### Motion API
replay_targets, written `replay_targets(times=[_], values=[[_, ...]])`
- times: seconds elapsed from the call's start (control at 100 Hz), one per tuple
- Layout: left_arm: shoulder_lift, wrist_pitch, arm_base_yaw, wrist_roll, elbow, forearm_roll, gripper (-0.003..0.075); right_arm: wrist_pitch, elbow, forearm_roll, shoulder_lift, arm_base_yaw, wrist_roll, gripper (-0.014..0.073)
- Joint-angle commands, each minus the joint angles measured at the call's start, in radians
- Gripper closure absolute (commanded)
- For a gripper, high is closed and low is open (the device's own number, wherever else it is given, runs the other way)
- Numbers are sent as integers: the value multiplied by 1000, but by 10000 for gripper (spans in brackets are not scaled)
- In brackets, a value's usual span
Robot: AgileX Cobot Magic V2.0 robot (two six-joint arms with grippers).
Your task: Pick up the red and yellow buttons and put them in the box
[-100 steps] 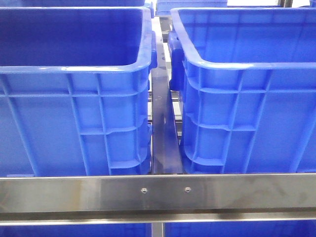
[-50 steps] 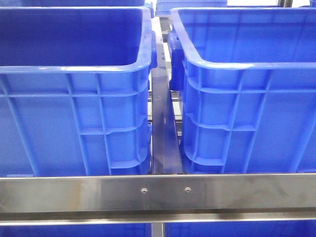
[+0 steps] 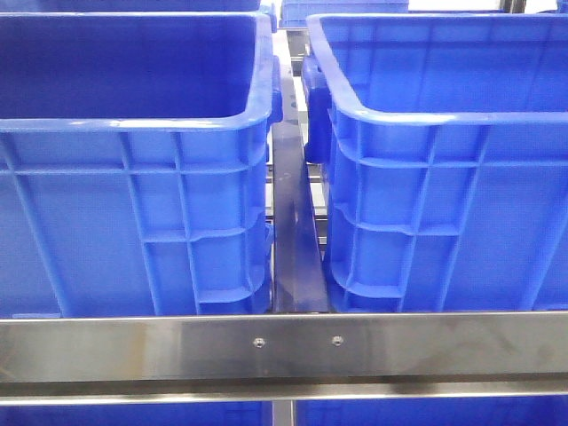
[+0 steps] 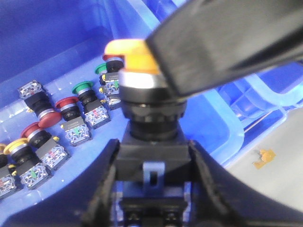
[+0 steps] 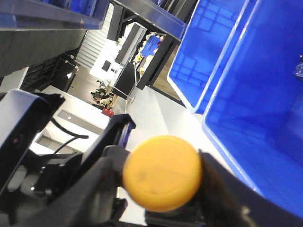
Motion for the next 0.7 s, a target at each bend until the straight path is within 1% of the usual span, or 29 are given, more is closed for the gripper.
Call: replay_targets(times=[0.0,0.1,0.17,0.22,0.35,0.4,0.44,0.5,0.51,0.57,0.58,0.64,0.65,0.69], values=[[-16,-64,-6,1,-31,2,739,49,-36,69,-37,-1,-15,288],[-16,-64,-6,1,-31,2,739,63,-36,70,-33,-1,-15,392],[-16,-64,-6,1,-31,2,739,66,-36,70,-32,-1,-15,441],[-16,-64,-6,1,-31,2,739,66,-36,70,-32,-1,-15,456],[-16,-64,-6,1,-31,2,736,66,-36,70,-32,-1,-15,456],[-16,-64,-6,1,-31,2,720,64,-36,70,-32,-1,-15,456],[-16,-64,-6,1,-31,2,694,62,-36,70,-32,-1,-15,456],[-16,-64,-6,1,-31,2,613,59,-36,70,-32,-1,-15,456],[-16,-64,-6,1,-31,2,613,58,-36,70,-32,-1,-15,456],[-16,-64,-6,1,-31,2,507,56,-36,70,-32,-1,-15,456],[-16,-66,-6,1,-31,2,507,56,-36,70,-32,-1,-15,456],[-16,-69,-6,1,-31,2,391,56,-36,70,-32,-1,-15,456],[-16,-69,-6,1,-31,2,391,56,-36,70,-32,-1,-15,456],[-16,-72,-6,-5,-31,2,320,57,-36,70,-32,-1,-16,456]])
